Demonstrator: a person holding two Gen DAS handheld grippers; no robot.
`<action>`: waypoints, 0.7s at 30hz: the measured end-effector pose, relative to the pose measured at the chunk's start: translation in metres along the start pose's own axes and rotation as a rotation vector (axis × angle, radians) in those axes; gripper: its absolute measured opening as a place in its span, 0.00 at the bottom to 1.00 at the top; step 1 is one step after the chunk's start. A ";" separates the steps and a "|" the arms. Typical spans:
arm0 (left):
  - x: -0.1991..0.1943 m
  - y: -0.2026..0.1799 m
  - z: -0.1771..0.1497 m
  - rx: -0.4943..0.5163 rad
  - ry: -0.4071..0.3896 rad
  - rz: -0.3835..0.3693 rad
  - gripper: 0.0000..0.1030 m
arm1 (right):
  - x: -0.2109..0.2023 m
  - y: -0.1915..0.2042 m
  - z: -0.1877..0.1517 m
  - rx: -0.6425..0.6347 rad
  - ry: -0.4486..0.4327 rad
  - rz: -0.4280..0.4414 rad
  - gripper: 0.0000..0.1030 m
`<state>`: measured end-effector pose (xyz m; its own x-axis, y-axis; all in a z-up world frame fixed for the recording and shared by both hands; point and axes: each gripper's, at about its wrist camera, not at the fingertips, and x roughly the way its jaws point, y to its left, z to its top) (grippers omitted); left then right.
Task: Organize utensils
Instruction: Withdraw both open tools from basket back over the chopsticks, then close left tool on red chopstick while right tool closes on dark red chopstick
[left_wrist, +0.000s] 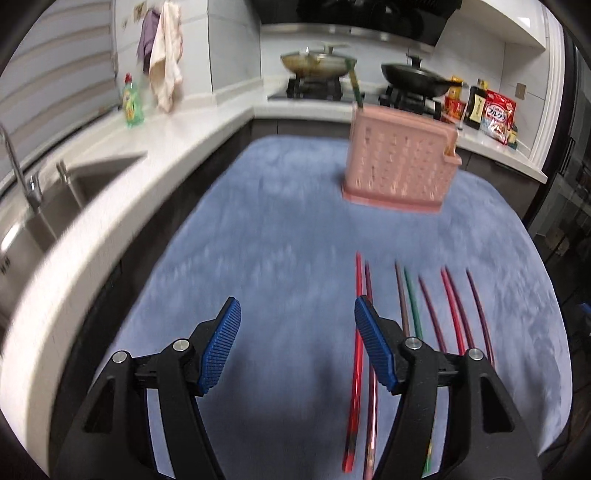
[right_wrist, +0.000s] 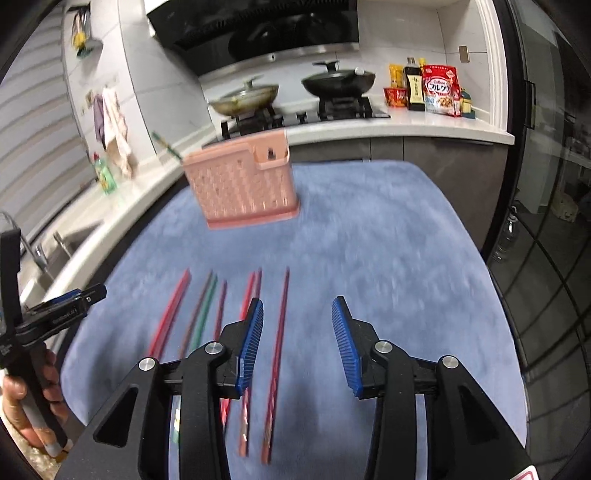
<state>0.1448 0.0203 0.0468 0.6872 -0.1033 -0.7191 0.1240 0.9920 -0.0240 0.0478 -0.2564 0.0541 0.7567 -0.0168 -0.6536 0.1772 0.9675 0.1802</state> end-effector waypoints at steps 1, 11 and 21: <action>0.001 0.001 -0.010 -0.010 0.013 0.000 0.59 | 0.001 0.003 -0.007 -0.004 0.015 0.001 0.38; -0.008 -0.008 -0.054 0.037 0.024 0.015 0.59 | 0.015 0.016 -0.063 -0.020 0.114 -0.002 0.38; -0.003 -0.005 -0.082 0.020 0.071 -0.007 0.59 | 0.027 0.023 -0.088 -0.037 0.137 -0.023 0.38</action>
<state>0.0832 0.0220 -0.0083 0.6340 -0.1046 -0.7663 0.1438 0.9895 -0.0160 0.0168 -0.2120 -0.0236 0.6595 -0.0073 -0.7517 0.1682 0.9760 0.1381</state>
